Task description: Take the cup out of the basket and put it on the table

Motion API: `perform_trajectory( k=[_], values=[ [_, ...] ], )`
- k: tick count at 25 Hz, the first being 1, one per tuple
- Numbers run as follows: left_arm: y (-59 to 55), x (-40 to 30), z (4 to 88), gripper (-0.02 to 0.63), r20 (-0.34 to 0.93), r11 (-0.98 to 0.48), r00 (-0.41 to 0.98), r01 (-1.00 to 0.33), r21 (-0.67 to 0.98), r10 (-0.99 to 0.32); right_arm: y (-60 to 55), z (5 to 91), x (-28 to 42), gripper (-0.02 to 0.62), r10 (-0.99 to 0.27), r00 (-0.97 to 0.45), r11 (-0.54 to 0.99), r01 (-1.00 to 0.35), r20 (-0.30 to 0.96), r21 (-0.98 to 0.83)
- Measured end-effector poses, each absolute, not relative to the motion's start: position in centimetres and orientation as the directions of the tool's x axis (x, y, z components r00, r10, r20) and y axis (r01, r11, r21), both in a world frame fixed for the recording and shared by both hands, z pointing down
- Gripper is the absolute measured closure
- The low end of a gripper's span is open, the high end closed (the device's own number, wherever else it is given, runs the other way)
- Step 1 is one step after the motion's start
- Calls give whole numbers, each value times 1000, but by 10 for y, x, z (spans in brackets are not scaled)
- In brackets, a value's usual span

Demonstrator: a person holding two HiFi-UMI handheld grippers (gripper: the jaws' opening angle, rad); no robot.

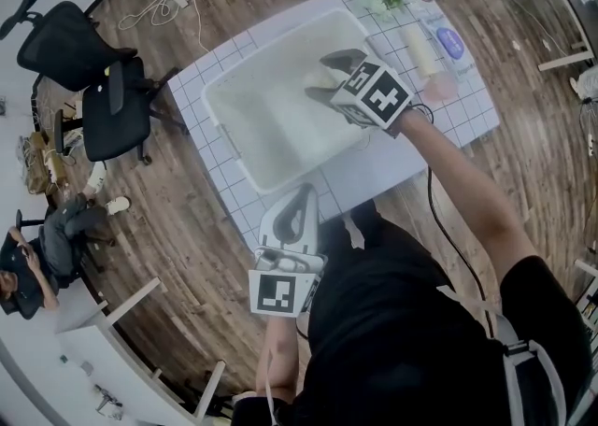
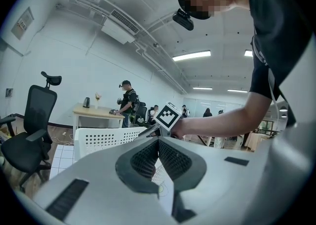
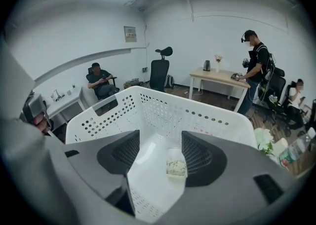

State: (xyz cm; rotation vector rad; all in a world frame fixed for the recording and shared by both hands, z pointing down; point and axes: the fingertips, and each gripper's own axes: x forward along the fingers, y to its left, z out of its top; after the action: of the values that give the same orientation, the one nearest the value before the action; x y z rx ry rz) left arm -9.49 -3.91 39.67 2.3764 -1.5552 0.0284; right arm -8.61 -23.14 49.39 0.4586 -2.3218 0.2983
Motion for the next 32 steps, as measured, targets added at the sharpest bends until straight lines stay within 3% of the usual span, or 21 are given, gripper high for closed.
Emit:
perform_trajectory(
  k=[6, 18, 32],
  values=[
    [-50, -98, 394, 597, 135, -368, 407, -897, 245, -903, -248, 513, -92, 333, -201, -626, 898, -425, 753, -114],
    [-59, -92, 393, 597, 172, -346, 407, -889, 299, -897, -272, 576, -93, 325, -104, -540, 880, -442, 835, -176],
    [-57, -91, 396, 597, 187, -337, 403, -891, 305, -896, -266, 636, -85, 316, -82, -465, 869, -467, 881, -166]
  ],
)
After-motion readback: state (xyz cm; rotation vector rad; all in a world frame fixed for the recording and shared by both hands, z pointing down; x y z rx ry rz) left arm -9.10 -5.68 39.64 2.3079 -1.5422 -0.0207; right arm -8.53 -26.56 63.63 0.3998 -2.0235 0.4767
